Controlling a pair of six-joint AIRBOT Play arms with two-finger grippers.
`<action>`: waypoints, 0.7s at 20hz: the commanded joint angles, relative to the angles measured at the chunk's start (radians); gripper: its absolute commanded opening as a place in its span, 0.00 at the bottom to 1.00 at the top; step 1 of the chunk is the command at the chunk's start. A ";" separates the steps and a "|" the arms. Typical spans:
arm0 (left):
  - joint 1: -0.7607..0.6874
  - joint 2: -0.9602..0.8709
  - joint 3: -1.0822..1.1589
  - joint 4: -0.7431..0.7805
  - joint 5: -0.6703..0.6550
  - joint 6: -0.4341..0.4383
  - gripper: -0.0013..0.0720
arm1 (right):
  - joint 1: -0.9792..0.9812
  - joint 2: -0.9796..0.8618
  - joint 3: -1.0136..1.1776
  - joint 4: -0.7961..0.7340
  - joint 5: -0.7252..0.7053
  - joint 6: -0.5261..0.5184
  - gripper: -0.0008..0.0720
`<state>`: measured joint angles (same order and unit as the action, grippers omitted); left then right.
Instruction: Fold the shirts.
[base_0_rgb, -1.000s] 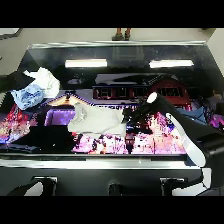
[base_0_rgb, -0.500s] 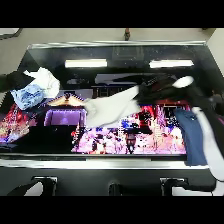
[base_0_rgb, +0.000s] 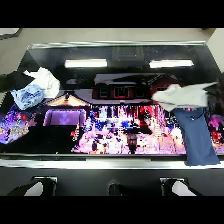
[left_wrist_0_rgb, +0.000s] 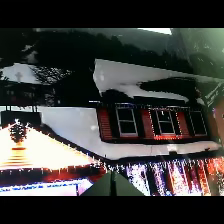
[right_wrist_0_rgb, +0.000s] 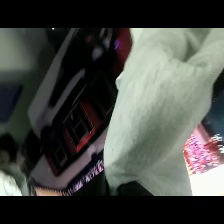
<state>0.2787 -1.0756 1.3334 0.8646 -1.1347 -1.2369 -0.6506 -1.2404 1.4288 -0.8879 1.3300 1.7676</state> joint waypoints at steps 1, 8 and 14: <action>0.000 0.000 0.000 0.000 0.000 0.000 0.07 | -0.158 0.026 0.003 -0.014 0.023 0.065 0.08; 0.000 0.000 0.000 0.000 0.000 0.000 0.07 | -0.292 0.068 0.035 0.008 0.027 0.142 0.08; 0.000 0.000 0.000 0.000 0.001 0.026 0.07 | -0.354 0.085 0.007 -0.336 0.379 0.147 0.08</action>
<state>0.2787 -1.0756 1.3334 0.8646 -1.1347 -1.2209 -0.9825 -1.1610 1.4540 -1.0191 1.5192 1.9194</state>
